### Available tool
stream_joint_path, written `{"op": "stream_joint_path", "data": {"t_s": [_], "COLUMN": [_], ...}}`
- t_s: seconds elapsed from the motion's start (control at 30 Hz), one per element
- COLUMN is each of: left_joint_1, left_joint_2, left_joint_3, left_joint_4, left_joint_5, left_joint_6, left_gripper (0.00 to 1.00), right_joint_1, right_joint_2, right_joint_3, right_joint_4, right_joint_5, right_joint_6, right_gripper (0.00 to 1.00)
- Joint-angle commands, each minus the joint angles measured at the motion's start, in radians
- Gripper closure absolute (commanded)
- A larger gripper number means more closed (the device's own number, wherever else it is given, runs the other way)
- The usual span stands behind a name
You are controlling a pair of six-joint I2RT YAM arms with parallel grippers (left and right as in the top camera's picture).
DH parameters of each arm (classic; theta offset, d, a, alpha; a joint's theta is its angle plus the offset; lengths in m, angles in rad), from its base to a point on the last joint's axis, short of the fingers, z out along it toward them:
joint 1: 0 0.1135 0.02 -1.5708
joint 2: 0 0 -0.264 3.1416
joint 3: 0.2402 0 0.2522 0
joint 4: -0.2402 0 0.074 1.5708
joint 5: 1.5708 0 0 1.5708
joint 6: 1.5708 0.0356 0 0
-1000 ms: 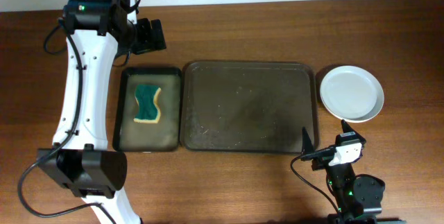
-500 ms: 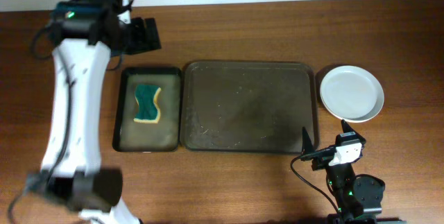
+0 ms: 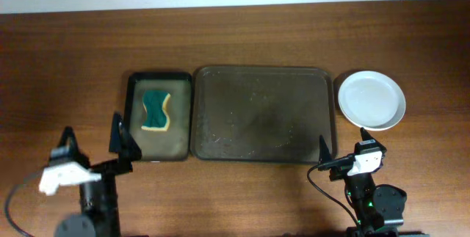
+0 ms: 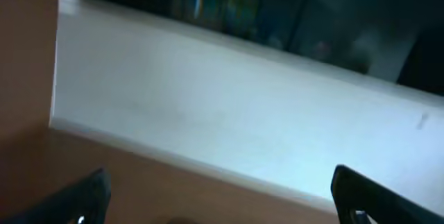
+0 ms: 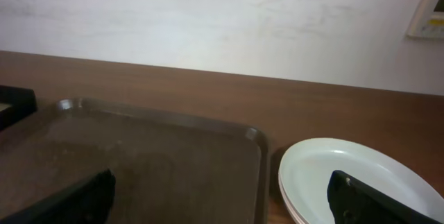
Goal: Clean dirty plates on tray and stack at the side
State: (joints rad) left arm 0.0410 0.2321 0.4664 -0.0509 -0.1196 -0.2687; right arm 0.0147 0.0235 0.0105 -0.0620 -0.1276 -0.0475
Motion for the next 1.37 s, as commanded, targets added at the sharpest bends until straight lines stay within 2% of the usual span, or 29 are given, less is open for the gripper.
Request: {"op": "stream_joint_path", "data": {"t_s": [0.0,0.13,0.27,0.3,0.43,0.53,1.33], "left_joint_1": [0.008,0.008,0.008,0.008,0.008,0.008,0.008], "left_joint_2": [-0.148,-0.209,-0.219,-0.219,-0.219,-0.219,-0.219], "left_joint_3": [-0.194,-0.347,-0.449,-0.458,-0.458,-0.457,-0.457], "left_joint_4": [0.134,0.201,0.195,0.148,-0.014,-0.032,-0.031], "left_joint_5": [0.030,0.031,0.049,0.049,0.044,0.080,0.079], "left_joint_6": [0.006,-0.034,-0.034,-0.034,-0.028,0.132,0.136], "left_gripper": [0.01,0.01,0.01,0.01,0.01,0.01,0.01], "right_joint_1": [0.006,0.006,0.006,0.006,0.006,0.006,0.006], "right_joint_2": [-0.003,-0.003,-0.003,-0.003,-0.003,-0.003,-0.003], "right_joint_3": [-0.005,-0.005,-0.005,-0.005,-0.005,-0.005,-0.005], "right_joint_4": [-0.006,-0.006,-0.006,-0.006,-0.006,-0.006,-0.006], "right_joint_5": [0.005,0.005,0.005,0.005,0.005,0.005,0.005], "right_joint_6": [0.011,0.011,0.012,0.011,0.011,0.011,0.011], "right_gripper": [0.02,0.02,0.02,0.02,0.02,0.02,0.02]}}
